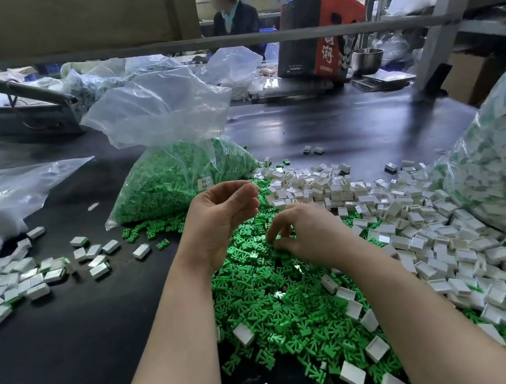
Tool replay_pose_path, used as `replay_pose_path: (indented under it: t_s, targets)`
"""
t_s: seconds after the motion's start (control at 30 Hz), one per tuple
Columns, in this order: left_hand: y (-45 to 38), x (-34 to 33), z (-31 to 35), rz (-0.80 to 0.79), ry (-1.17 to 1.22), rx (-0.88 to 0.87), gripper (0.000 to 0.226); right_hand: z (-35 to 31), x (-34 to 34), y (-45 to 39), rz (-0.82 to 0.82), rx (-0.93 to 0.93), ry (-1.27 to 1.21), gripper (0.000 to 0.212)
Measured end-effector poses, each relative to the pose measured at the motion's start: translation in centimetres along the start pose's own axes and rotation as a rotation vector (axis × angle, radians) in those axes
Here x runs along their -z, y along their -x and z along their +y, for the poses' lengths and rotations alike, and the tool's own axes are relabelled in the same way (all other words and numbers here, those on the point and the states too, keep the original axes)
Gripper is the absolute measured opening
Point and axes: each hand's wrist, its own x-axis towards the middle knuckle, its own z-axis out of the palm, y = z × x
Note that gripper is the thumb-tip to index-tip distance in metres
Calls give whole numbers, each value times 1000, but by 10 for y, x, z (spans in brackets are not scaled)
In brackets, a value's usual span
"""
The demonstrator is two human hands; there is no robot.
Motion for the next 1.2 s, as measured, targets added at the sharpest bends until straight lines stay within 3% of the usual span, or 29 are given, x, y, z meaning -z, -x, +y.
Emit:
replay_pose_path:
  t_s: [0.2,0.33,0.5,0.7,0.9,1.03,1.2]
  targets:
    - [1,0,2,16,67,17,31,5,-1,2,82,-50,-259,15]
    - [0,-1,3,8,47,22,17,4,8,5,184,-104,-613,24]
    - [0,-7,3,-36,71,4,13,-4,22,5,254,-162,-1093,17]
    - [0,-12,5,-33,92,7,16,-5,28,3,231,-144,-1390,15]
    - [-1,-17,4,-33,71,35,30,-3,29,0,268,-171,-1534,6]
    - [0,-20,4,-49,61,27,24,-6,28,1,323,-175,-1535,22]
    - [2,-25,3,-65,50,22,23,-8,26,0,365,-156,-1535,24]
